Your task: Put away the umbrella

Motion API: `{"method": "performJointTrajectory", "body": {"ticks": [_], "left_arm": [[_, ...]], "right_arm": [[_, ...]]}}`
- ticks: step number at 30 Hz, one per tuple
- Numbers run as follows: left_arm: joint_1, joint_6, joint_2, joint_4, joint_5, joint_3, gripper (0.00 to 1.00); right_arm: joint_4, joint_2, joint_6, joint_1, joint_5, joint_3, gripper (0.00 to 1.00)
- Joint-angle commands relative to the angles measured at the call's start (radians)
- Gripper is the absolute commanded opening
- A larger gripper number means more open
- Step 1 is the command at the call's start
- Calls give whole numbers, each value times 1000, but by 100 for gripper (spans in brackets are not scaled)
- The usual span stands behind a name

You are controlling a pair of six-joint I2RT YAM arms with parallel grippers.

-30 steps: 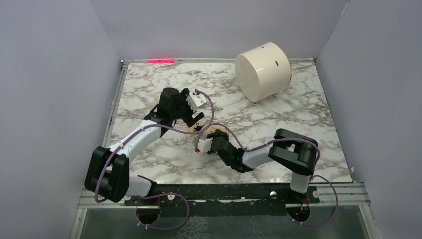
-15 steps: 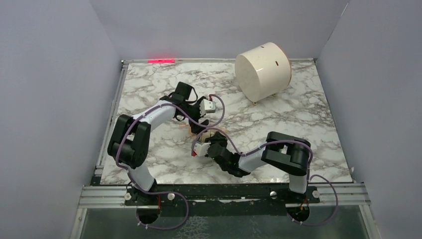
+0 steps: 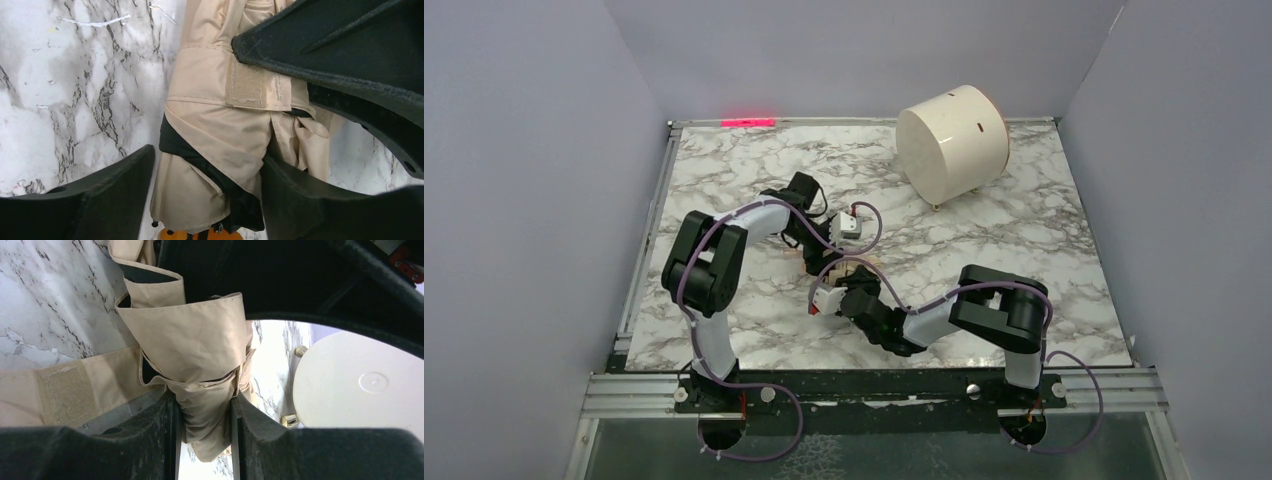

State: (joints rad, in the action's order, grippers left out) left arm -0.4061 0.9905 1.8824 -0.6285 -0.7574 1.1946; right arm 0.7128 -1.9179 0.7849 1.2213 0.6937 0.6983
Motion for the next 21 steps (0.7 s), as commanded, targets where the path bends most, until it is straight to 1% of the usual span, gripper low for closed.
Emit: {"method": "performJointTrajectory", "body": {"ticks": [1,3,5,9,11,12,13,14,16,18,21], "left_arm": [[-8,45,58,-56,107,13,64],[-10,48,69,-56,125,14,57],[-11,50,72,-57,128,15,47],[-13,53,72,-57,118,22,22],[-13,50,70,-56,123,25,12],[-13,50,69,-56,127,25,6],[-13,50,67,-55,129,25,2],[-13,50,65,-56,132,25,0],[-14,49,59,-50,134,19,0],[-15,48,50,-39,142,10,0],[-16,30,43,-15,175,-2,0]], "right_arm": [[-233,-63,-88,14,-74,-47,17],[-228,-57,-91,14,-73,-48,17],[-218,-51,-96,14,-69,-53,18],[-185,-20,-106,14,-59,-68,20],[-166,9,-109,14,-55,-77,24],[-154,23,-114,14,-53,-84,28],[-144,44,-122,14,-54,-91,33],[-139,67,-137,14,-57,-99,41],[-137,118,-167,14,-71,-111,51],[-144,163,-201,14,-81,-123,58],[-172,233,-258,14,-80,-138,65]]}}
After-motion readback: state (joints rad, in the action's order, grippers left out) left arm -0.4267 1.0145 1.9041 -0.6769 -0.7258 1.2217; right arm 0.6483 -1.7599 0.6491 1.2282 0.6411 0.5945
